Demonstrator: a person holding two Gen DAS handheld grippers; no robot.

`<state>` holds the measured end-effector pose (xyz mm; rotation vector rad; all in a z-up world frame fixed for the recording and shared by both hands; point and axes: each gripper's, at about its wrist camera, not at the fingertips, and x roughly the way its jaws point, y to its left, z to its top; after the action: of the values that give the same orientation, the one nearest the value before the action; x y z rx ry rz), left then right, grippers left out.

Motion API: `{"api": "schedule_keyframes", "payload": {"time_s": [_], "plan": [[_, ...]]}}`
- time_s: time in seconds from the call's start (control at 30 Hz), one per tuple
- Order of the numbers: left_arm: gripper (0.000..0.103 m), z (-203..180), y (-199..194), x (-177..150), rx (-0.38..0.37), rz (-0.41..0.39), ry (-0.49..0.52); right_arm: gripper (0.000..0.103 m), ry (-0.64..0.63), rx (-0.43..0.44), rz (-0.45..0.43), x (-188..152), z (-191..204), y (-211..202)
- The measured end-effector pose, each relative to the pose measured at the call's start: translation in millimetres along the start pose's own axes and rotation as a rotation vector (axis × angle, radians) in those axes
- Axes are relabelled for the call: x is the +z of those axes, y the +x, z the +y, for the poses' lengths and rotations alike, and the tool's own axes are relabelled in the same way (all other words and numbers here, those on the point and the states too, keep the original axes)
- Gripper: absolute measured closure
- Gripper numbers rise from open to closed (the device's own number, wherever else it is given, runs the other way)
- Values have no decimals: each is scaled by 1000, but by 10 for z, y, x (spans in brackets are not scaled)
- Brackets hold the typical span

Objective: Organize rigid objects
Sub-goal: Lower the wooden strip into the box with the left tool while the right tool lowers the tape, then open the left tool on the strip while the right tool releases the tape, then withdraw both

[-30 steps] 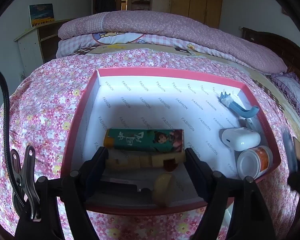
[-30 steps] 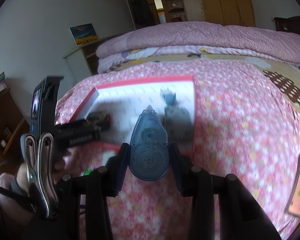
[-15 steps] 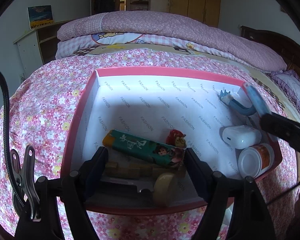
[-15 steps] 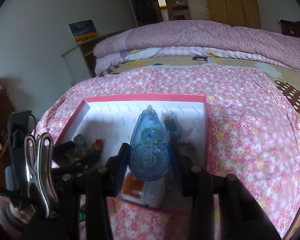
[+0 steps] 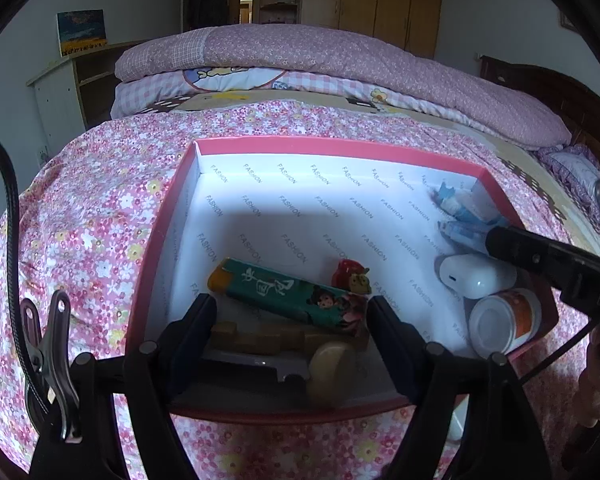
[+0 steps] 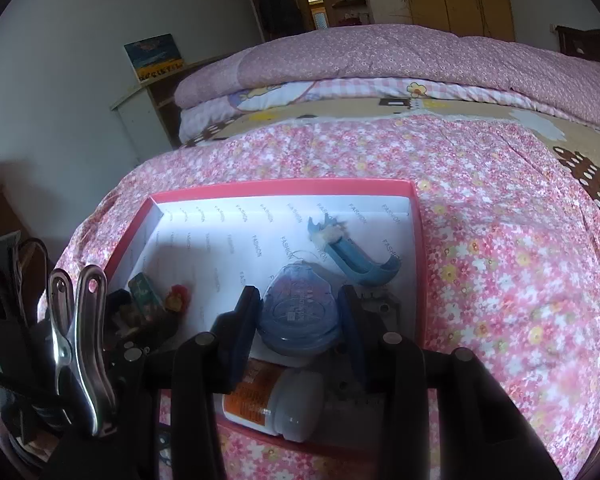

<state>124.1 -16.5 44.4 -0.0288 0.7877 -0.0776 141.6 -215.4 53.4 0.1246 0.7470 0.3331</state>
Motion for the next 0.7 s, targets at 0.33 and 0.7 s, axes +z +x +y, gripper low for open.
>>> {"api": "schedule_keyframes", "payload": {"time_s": [0.33,0.7], "plan": [[22,-22,-202,-14,-24,-18,0,57,-31,1,-51,-31,101,-270],[22,-49,-499,-97,-54,-44,-2,57,-39,25,-95,-193,192,-593]]}}
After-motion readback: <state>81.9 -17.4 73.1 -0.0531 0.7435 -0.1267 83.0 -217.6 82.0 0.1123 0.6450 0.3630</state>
